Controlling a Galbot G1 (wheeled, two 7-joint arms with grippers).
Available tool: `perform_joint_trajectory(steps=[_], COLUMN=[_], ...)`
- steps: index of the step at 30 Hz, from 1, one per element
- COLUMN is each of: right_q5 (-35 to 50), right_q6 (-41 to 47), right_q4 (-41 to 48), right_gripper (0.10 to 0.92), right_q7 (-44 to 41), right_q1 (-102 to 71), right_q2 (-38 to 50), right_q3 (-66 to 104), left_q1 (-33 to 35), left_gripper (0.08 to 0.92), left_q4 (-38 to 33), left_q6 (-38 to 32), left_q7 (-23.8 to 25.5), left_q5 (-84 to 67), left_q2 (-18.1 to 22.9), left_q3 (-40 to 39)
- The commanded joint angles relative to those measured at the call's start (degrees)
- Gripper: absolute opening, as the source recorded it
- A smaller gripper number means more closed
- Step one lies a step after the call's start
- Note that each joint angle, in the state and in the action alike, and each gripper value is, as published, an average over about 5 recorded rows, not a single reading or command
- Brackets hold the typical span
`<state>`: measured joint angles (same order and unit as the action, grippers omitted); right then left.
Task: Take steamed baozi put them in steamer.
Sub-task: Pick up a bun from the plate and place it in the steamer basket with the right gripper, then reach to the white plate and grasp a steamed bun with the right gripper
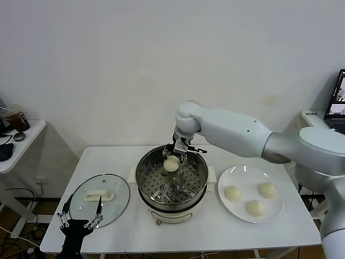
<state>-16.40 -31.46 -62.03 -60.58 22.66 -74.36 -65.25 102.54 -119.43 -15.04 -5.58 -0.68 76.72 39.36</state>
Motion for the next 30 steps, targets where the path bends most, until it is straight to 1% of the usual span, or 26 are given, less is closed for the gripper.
perform_joint_trajectory(steps=[1, 5, 8, 11, 13, 16, 18, 20, 26, 30], right_q5=[-8.8, -8.3, -5.9, 0.0, 6.4, 17.3, 23.2, 27.0, 31.4, 29.9], right_q6=[-5.5, -6.2, -6.2, -4.6, -1.7, 8.2, 17.4, 25.8, 45.8, 55.0], right_q4=[7.1, 7.9, 7.1, 4.3, 0.5, -7.6, -12.8, -16.8, -27.0, -32.5], right_gripper=[0.582, 0.586, 0.610, 0.676, 0.735, 0.799, 0.815, 0.821, 0.823, 0.823], right_q7=[3.2, 4.4, 4.8, 3.9, 2.2, -0.6, -1.8, -2.4, -3.1, -4.6], right_q1=[-3.1, -3.4, -2.9, -1.2, 1.4, 7.0, 10.6, 13.5, 18.3, 18.3], right_q2=[-2.5, -2.8, -2.4, -1.2, 0.6, 5.4, 9.5, 13.9, 27.4, 35.7], right_q3=[3.1, 3.5, 3.3, 2.4, 0.9, -2.0, -3.7, -4.9, -6.4, -7.0], left_q1=[-0.1, -0.2, -0.2, -0.2, -0.1, 0.0, 0.1, 0.1, 0.1, -0.1], left_gripper=[0.823, 0.823, 0.823, 0.823, 0.823, 0.823, 0.823, 0.823, 0.823, 0.823], left_q4=[0.1, 0.3, 0.3, 0.4, 0.4, 0.2, 0.0, -0.2, -1.7, -3.0], left_q6=[0.0, -0.1, -0.1, -0.1, -0.1, -0.1, -0.1, 0.0, 1.8, 5.3], left_q7=[0.0, 0.0, 0.0, 0.0, 0.0, 0.0, 0.0, 0.1, -0.1, -0.4], left_q5=[0.0, 0.0, 0.1, 0.1, 0.1, 0.1, 0.1, 0.0, 0.0, -0.6], left_q2=[0.0, -0.1, 0.0, 0.0, 0.1, 0.0, 0.0, -0.2, -0.9, -1.4], left_q3=[0.2, 0.0, -0.1, -0.1, 0.0, 0.0, 0.0, 0.1, 0.3, 0.2])
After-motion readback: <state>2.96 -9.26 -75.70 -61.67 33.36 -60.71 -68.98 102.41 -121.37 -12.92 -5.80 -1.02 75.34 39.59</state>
